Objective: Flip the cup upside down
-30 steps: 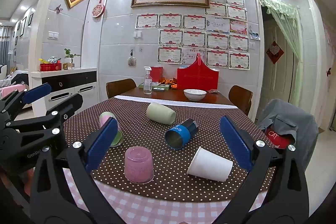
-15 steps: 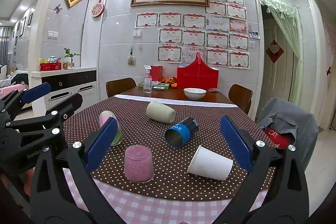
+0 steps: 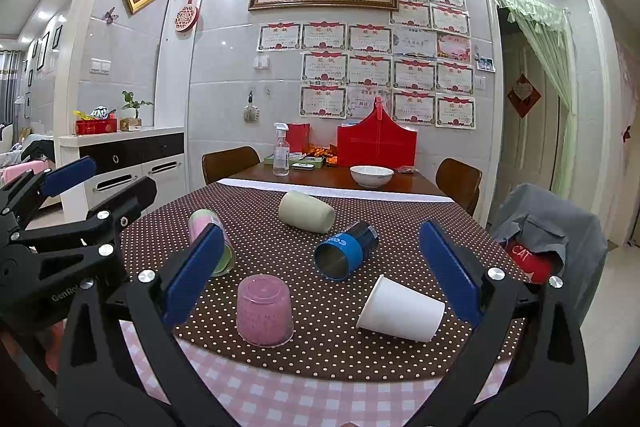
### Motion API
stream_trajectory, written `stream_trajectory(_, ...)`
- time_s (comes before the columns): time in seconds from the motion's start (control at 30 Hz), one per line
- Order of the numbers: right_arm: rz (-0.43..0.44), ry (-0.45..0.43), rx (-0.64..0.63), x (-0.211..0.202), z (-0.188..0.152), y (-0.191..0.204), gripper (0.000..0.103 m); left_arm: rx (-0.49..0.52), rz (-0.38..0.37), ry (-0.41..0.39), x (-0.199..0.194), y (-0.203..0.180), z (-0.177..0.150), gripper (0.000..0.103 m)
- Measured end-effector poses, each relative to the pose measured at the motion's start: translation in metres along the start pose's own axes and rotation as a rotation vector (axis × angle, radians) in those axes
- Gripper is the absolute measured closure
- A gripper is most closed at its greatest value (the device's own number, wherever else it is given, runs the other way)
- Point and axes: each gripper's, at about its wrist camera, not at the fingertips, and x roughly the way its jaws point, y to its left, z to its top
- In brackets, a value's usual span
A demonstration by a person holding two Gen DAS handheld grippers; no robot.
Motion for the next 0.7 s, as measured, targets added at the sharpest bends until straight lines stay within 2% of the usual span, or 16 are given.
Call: stream_trajectory(0.7, -0.001, 0.002, -0.001, -0.0001, -0.002, -0.0038, 0.007, 0.001, -0.002, 0.002, 0.0013, 0.007, -0.0026, 0.021)
